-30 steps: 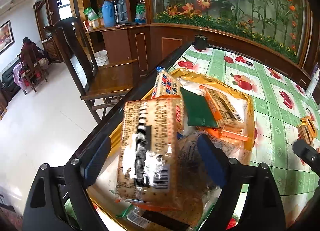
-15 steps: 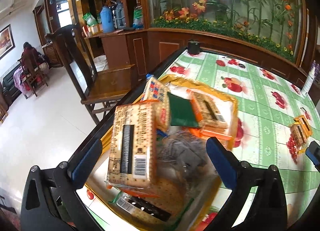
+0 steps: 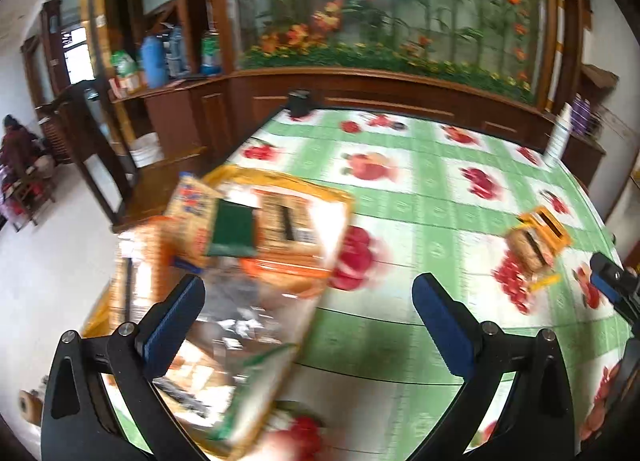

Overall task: Organize snacks
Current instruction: 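Move both tools back to the remaining packs on the table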

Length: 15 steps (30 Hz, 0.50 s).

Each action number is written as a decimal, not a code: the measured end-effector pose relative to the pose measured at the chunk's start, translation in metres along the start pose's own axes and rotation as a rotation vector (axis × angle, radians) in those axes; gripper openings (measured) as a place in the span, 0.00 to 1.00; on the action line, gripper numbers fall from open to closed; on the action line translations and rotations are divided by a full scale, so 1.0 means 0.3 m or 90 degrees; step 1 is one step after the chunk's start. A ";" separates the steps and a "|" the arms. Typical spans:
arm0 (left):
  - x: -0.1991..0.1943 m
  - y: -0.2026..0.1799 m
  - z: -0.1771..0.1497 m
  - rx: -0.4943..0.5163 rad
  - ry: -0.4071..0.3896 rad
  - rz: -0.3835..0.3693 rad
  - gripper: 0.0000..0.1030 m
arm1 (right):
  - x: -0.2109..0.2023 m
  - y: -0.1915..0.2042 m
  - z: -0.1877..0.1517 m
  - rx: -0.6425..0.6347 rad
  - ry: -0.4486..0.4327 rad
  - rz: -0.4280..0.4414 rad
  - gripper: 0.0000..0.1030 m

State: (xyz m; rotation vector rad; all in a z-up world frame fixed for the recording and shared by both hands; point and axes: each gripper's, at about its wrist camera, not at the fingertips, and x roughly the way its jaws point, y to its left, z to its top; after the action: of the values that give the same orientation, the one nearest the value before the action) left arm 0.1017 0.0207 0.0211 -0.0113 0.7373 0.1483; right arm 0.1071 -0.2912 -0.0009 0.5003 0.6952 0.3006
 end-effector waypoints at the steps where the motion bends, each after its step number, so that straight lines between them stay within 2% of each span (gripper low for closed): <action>1: 0.008 -0.031 -0.001 0.007 0.004 -0.010 1.00 | -0.013 -0.023 0.006 0.001 -0.006 -0.012 0.74; 9: 0.055 -0.267 -0.018 0.069 0.032 -0.056 1.00 | -0.060 -0.189 0.067 0.007 -0.035 -0.107 0.76; 12: 0.066 -0.332 -0.034 0.086 0.045 -0.076 1.00 | -0.020 -0.229 0.099 -0.011 -0.026 -0.143 0.76; 15: 0.069 -0.377 -0.048 0.104 0.051 -0.086 1.00 | 0.037 -0.252 0.114 -0.028 0.001 -0.151 0.76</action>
State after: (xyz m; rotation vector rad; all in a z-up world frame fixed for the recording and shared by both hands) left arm 0.1229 -0.0895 -0.0081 0.0897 0.8249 -0.0413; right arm 0.1457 -0.3615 -0.0244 0.3718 0.7408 0.0936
